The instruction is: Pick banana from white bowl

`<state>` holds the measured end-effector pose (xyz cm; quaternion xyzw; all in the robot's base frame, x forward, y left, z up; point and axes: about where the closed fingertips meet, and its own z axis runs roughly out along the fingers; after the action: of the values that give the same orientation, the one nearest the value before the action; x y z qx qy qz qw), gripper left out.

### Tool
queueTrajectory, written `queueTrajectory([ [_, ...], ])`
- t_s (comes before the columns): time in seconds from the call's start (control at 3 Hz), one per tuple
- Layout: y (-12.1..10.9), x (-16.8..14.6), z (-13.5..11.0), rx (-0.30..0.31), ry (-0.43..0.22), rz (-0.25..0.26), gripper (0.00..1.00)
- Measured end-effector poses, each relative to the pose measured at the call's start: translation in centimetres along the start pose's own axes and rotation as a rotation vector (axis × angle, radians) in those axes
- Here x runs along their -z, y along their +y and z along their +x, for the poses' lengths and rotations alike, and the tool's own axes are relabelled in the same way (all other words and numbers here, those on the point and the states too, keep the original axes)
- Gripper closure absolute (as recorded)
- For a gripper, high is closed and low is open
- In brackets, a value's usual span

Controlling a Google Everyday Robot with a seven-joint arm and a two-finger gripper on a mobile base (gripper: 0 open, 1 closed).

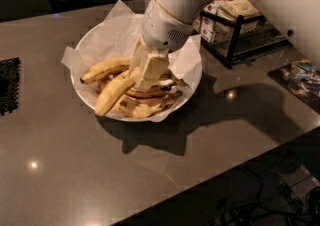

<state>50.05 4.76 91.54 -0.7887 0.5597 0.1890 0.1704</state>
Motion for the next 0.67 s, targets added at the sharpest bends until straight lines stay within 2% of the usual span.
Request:
queueTrajectory([
  [0.33,1.8,2.4,-1.7,0.067,-0.049,0.109,1.0],
  [0.67,3.8,5.2,-3.9,0.192,-0.106,0.235,1.0],
])
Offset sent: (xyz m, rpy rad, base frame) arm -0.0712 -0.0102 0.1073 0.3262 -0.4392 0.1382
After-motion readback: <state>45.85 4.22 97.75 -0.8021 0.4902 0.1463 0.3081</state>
